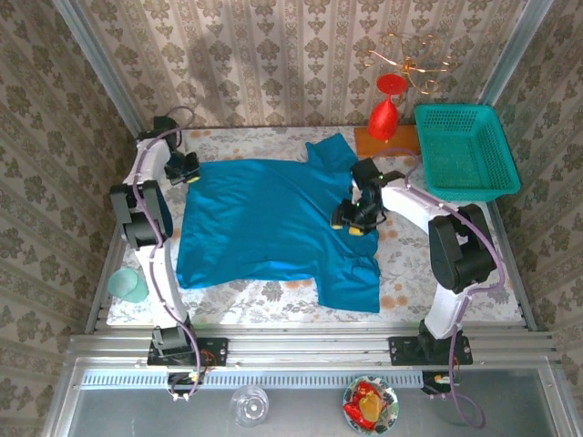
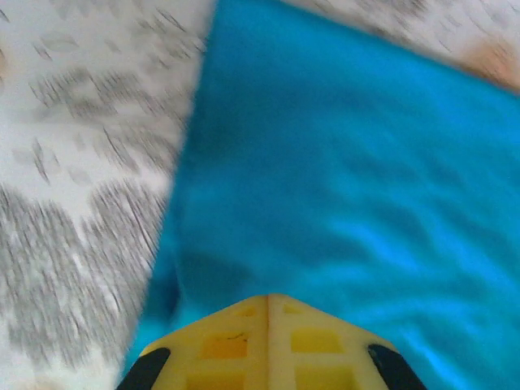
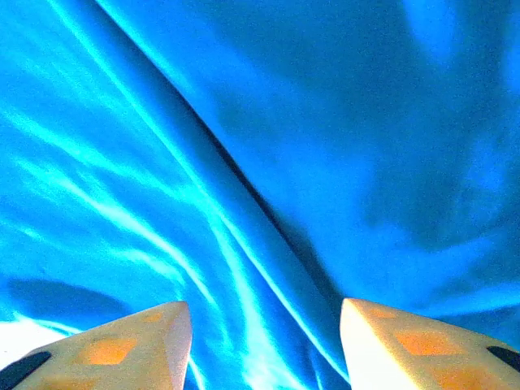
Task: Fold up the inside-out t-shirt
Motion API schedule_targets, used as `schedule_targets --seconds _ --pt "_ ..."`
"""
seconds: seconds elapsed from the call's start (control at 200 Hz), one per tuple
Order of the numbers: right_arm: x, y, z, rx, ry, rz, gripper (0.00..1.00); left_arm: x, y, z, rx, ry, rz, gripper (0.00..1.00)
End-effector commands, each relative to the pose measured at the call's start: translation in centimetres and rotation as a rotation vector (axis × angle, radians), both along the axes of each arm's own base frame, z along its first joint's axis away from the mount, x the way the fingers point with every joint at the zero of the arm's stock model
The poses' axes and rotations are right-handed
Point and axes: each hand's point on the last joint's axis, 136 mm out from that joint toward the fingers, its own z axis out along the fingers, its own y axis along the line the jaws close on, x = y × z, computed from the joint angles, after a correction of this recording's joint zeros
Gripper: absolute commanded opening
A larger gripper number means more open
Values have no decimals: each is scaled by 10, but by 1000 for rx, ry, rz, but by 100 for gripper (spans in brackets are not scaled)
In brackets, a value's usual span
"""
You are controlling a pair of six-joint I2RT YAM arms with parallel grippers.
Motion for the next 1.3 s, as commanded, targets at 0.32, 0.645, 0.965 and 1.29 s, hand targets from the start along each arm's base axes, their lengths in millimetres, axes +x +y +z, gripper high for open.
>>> schedule_targets --seconds 0.32,0.645,0.965,1.29 --pt "143 -4 32 -171 -375 -31 53 -69 -11 -68 28 139 -20 4" --pt "234 16 2 -148 -428 2 53 -89 40 -84 68 174 86 2" --pt "258 13 -40 -82 -315 -100 52 -91 65 -76 162 169 120 3" --pt "252 -56 -73 -189 -190 -291 51 -80 50 -58 99 82 104 13"
